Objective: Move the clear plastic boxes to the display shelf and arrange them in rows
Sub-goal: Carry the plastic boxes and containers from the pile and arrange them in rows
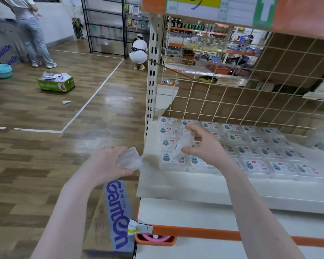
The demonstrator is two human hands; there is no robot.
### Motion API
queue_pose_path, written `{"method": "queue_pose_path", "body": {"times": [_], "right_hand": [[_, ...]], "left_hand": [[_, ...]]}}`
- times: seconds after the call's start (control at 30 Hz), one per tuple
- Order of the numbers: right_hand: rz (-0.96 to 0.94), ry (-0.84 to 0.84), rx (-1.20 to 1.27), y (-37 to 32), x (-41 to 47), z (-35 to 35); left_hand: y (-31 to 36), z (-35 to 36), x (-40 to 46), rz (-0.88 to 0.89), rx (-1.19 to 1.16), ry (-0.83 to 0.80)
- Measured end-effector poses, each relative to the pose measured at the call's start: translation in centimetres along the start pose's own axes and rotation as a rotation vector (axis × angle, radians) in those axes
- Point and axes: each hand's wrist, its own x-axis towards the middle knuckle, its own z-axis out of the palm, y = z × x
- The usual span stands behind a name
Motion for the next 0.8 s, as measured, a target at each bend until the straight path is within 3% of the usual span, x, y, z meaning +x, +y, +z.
{"method": "queue_pose_path", "body": {"times": [0.3, 0.8], "right_hand": [[0.074, -0.050, -0.327, 4.0, -2.4, -1.4], [0.001, -0.080, -0.490, 2.0, -2.2, -1.0]], "left_hand": [[1.3, 0.7, 0.5, 0.009, -0.017, 0.002], [1.3, 0.7, -0.4, -0.035, -0.034, -0.002]]}}
